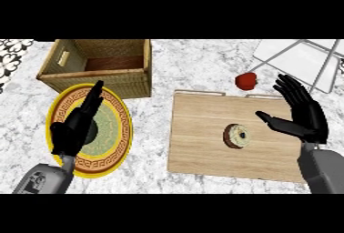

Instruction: Pick the cupcake from the tray and place it in the tiered shelf

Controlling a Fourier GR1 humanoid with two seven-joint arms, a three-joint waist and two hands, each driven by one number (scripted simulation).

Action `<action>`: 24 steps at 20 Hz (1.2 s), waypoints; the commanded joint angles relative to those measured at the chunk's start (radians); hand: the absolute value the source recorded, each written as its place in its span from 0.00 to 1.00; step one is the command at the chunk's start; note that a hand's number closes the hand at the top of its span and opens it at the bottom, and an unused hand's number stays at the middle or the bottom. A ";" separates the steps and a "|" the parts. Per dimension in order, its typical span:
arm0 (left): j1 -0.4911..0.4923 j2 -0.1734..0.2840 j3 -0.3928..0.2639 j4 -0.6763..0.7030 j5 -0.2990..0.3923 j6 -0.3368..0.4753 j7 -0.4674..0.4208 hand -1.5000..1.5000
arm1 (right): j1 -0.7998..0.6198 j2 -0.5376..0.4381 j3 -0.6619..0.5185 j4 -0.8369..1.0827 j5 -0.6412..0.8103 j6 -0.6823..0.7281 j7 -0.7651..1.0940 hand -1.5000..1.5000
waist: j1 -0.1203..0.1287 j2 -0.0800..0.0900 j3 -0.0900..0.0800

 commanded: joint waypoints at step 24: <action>-0.033 -0.083 0.044 0.076 -0.054 -0.007 -0.009 0.50 | -0.179 -0.435 0.242 -0.284 0.255 0.534 0.317 0.00 | -0.028 -0.022 -0.005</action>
